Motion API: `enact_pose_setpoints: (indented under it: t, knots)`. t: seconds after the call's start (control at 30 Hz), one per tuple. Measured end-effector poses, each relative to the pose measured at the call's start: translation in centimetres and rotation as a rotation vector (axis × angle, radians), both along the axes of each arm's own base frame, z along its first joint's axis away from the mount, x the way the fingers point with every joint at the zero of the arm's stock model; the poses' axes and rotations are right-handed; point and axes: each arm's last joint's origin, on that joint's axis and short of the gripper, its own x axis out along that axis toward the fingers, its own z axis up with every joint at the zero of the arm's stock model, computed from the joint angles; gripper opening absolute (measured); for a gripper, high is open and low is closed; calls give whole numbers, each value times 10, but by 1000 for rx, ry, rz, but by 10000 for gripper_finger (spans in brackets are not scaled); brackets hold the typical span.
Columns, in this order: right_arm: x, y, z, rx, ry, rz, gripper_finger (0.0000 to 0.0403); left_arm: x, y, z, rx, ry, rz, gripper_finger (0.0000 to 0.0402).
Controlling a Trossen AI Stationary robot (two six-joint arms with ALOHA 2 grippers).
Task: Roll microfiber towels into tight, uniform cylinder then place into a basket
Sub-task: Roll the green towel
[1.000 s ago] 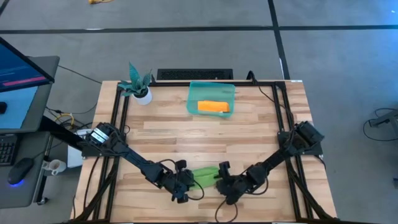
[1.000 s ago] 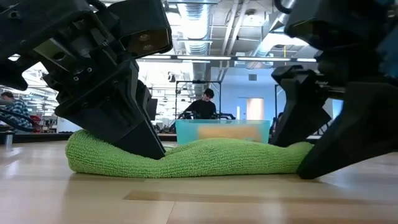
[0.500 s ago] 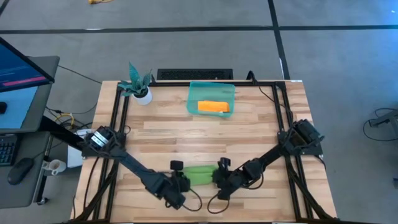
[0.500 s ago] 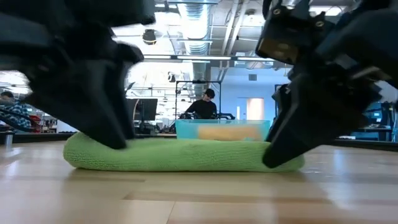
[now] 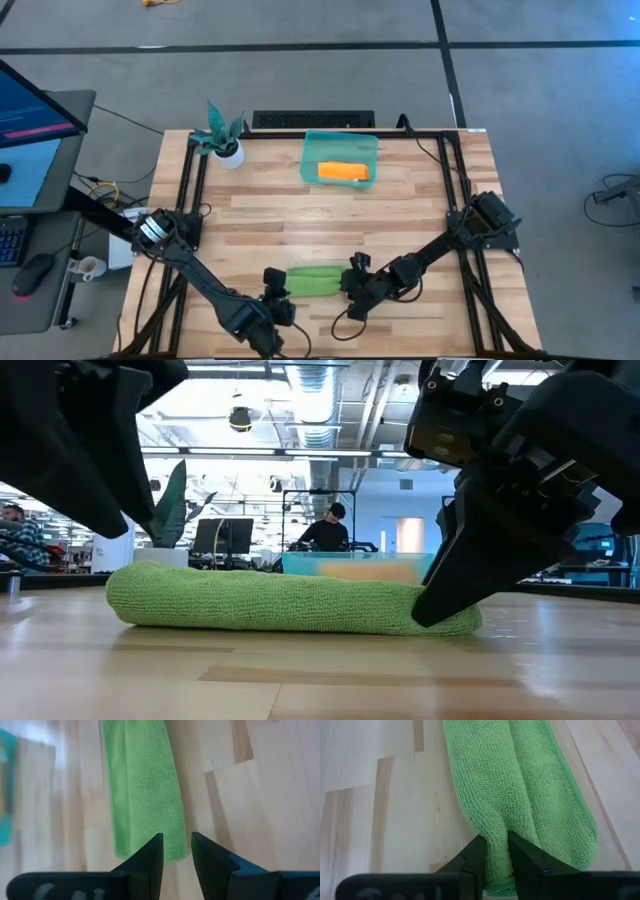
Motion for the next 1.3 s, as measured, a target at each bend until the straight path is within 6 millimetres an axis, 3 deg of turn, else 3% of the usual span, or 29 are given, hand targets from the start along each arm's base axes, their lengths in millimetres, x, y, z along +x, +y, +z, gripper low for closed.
enact_pose_setpoints:
  t: [0.23, 0.47, 0.73, 0.93, 1.17, 1.3]
  knots:
    - [0, 0, 0, 2, -1, 0, 101, 7, 5, -3, -66, 11, 65, 137]
    - [2, -1, 0, 16, -13, -2, 101, 18, 11, -28, -43, 58, 79, 206]
    - [2, 1, 0, 25, -10, 16, 101, 21, 34, -47, -51, 90, 207, 212]
    - [3, 1, 0, 45, 1, 30, 93, 22, 42, -52, -91, 137, 222, 173]
    - [6, 1, 8, 209, 50, 119, 34, 25, 48, -50, -179, 230, 193, 25]
    - [8, 0, 13, 291, 67, 163, 17, 27, 52, -42, -289, 286, 186, 13]
